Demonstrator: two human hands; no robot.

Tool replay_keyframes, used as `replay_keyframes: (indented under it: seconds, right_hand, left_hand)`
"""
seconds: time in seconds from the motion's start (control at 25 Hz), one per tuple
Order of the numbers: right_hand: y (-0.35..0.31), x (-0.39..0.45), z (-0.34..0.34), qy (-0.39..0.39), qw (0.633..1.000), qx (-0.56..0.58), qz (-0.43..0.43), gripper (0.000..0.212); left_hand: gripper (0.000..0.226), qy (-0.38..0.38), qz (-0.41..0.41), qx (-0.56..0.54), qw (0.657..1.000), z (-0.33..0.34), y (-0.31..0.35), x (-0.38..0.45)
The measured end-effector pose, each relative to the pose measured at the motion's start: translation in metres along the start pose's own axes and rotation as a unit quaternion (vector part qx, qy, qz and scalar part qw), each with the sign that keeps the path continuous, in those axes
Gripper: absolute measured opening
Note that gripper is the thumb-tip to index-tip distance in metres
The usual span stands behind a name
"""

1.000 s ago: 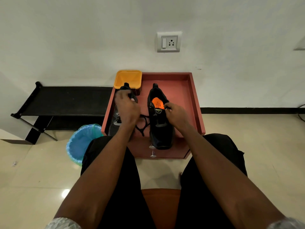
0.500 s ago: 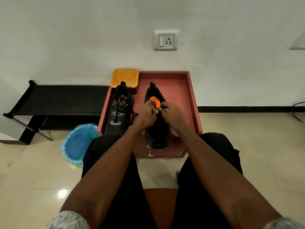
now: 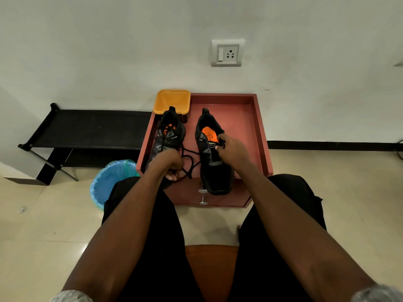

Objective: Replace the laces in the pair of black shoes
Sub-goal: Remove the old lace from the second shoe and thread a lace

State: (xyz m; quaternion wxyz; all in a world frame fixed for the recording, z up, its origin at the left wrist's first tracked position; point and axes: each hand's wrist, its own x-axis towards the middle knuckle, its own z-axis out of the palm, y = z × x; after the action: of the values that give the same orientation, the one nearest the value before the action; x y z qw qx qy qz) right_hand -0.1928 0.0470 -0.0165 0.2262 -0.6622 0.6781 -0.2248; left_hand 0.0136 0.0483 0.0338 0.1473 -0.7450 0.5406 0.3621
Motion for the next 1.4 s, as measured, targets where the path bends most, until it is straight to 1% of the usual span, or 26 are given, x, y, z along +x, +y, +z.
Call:
replay_keyframes:
  seconds: [0.04, 0.08, 0.12, 0.16, 0.2, 0.24, 0.28, 0.32, 0.4, 0.44, 0.52, 0.6, 0.68, 0.72, 0.8, 0.84, 0.92, 0.96, 1.08, 1.16, 1.28, 1.4]
  right_hand:
    - [0.0, 0.001, 0.0, -0.006, 1.0, -0.007, -0.002, 0.034]
    - [0.0, 0.002, 0.001, -0.015, 1.0, -0.019, -0.002, 0.03]
    - [0.0, 0.003, 0.001, -0.022, 0.999, -0.031, -0.003, 0.025]
    - [-0.001, 0.003, 0.002, -0.026, 0.999, -0.042, -0.003, 0.024]
    - [-0.001, 0.003, 0.003, -0.027, 0.998, -0.053, -0.006, 0.023]
    - [-0.002, 0.004, 0.003, -0.027, 0.998, -0.063, -0.009, 0.023]
    - [-0.003, 0.004, 0.004, -0.024, 0.997, -0.072, -0.012, 0.023]
    - [-0.004, 0.004, 0.004, -0.022, 0.997, -0.079, -0.011, 0.023]
    - [-0.003, 0.004, 0.005, -0.022, 0.996, -0.083, -0.008, 0.024]
    - [-0.003, 0.005, 0.005, -0.023, 0.996, -0.08, -0.006, 0.024]
    - [-0.001, 0.007, 0.004, -0.024, 0.997, -0.07, -0.004, 0.025]
    - [0.002, 0.011, 0.0, -0.018, 0.999, -0.031, 0.014, 0.029]
    - [0.005, 0.013, 0.0, -0.012, 0.999, 0.023, 0.039, 0.032]
    - [0.004, 0.012, 0.0, -0.011, 0.998, 0.031, 0.044, 0.032]
    - [0.002, 0.01, 0.001, -0.006, 0.999, 0.03, 0.041, 0.033]
    - [0.0, 0.009, 0.002, -0.002, 0.999, 0.025, 0.032, 0.033]
    - [-0.005, 0.007, 0.005, -0.004, 1.0, -0.025, -0.009, 0.034]
    - [-0.009, 0.005, 0.006, -0.02, 0.998, -0.059, -0.029, 0.036]
    - [-0.016, -0.003, 0.008, -0.109, 0.986, -0.112, -0.061, 0.043]
    - [-0.015, -0.007, 0.011, -0.127, 0.981, -0.13, -0.07, 0.045]
    - [-0.012, -0.006, 0.017, -0.099, 0.987, -0.098, -0.084, 0.035]
    - [-0.007, -0.009, 0.019, -0.038, 0.991, -0.024, -0.124, 0.022]
  left_hand:
    - [0.015, -0.014, 0.018, 0.019, 1.0, 0.0, 0.001, 0.001]
    - [0.017, 0.026, 0.057, 0.019, 0.998, 0.0, 0.003, 0.006]
    - [0.018, 0.105, 0.11, -0.008, 0.988, 0.002, 0.005, 0.01]
    - [0.019, 0.188, 0.158, -0.059, 0.968, 0.003, 0.009, 0.014]
    - [0.02, 0.243, 0.191, -0.13, 0.942, 0.004, 0.014, 0.014]
    - [0.024, 0.271, 0.209, -0.193, 0.919, 0.006, 0.021, 0.015]
    - [0.034, 0.28, 0.216, -0.223, 0.909, 0.009, 0.029, 0.016]
    - [0.044, 0.284, 0.215, -0.221, 0.908, 0.014, 0.037, 0.017]
    - [0.053, 0.278, 0.201, -0.181, 0.922, 0.026, 0.052, 0.021]
    - [0.052, 0.268, 0.194, -0.157, 0.931, 0.03, 0.057, 0.023]
    - [0.037, 0.245, 0.196, -0.13, 0.941, 0.032, 0.062, 0.026]
    - [0.027, 0.216, 0.184, -0.178, 0.942, 0.024, 0.062, 0.032]
    - [0.028, 0.177, 0.162, -0.253, 0.937, 0.015, 0.055, 0.037]
    - [0.026, 0.152, 0.154, -0.287, 0.933, 0.011, 0.051, 0.038]
    - [0.017, 0.112, 0.149, -0.319, 0.929, 0.009, 0.046, 0.041]
    - [0.018, 0.095, 0.149, -0.316, 0.932, 0.01, 0.044, 0.039]
    - [0.021, 0.061, 0.153, -0.302, 0.939, 0.013, 0.043, 0.035]
    - [0.022, 0.049, 0.164, -0.295, 0.94, 0.014, 0.043, 0.035]
    - [0.026, 0.05, 0.197, -0.271, 0.941, 0.015, 0.044, 0.034]
    - [0.028, 0.051, 0.202, -0.252, 0.945, 0.016, 0.043, 0.036]
    - [0.026, 0.065, 0.209, -0.216, 0.952, 0.016, 0.042, 0.034]
    - [0.03, 0.089, 0.219, -0.198, 0.951, 0.016, 0.043, 0.034]
